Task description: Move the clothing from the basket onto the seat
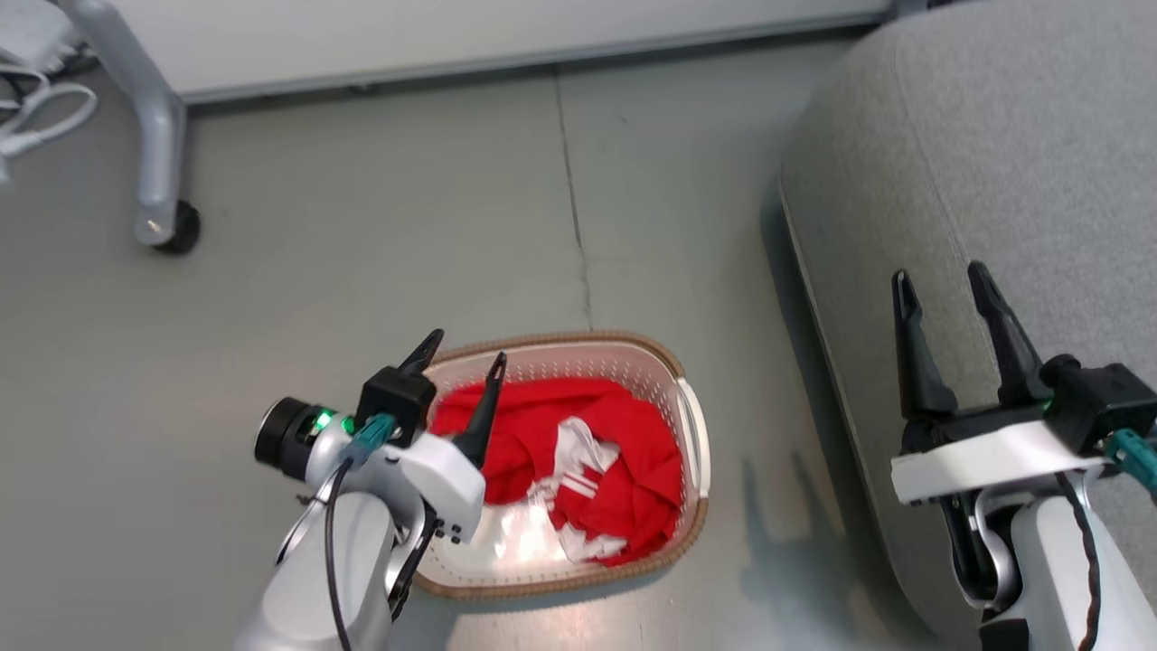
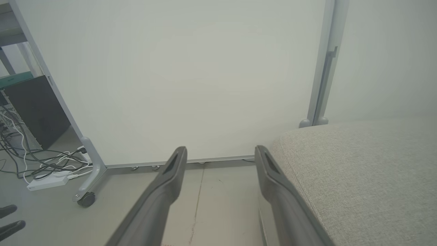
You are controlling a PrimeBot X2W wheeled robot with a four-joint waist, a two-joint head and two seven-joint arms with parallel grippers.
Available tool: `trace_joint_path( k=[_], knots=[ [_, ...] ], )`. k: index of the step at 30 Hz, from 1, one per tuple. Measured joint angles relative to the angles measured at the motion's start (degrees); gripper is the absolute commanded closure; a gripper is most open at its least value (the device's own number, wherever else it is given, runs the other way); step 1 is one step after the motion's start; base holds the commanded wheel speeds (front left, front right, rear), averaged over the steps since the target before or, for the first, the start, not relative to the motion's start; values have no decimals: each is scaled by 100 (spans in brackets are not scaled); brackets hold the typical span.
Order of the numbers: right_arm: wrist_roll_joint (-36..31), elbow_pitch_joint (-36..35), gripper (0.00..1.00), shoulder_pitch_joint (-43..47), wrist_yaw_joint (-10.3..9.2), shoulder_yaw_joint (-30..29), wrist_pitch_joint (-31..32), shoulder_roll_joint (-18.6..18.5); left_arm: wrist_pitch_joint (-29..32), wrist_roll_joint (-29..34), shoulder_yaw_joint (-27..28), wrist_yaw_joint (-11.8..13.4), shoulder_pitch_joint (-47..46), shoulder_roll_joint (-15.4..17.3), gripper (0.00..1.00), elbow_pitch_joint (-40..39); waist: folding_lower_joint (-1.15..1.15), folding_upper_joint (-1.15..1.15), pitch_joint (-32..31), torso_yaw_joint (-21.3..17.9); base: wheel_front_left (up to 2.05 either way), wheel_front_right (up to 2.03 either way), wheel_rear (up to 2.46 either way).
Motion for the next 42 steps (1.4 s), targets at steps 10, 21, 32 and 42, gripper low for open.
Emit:
trace_joint_path(
  k=[10,21,32,42],
  knots=[
    [242,-427,0,-325,0,172,-5,-1,463,196,-1144,-234,-1087,-30,0,1082,0,0,1045,-416,0,0,0],
    [655,-995,0,-560,0,482,-8,-4,971,356,-2045,-409,-2041,-27,0,2082,0,0,2159,-1085,0,0,0],
    [1157,-1448,0,-792,0,834,-8,-7,1345,360,-2276,-426,-2797,94,0,2919,0,0,3290,-1729,0,0,0],
    [1240,-1566,0,-792,0,868,-8,-5,1662,304,-2310,-318,-2811,196,100,3159,0,0,3783,-2072,0,0,0]
  ],
)
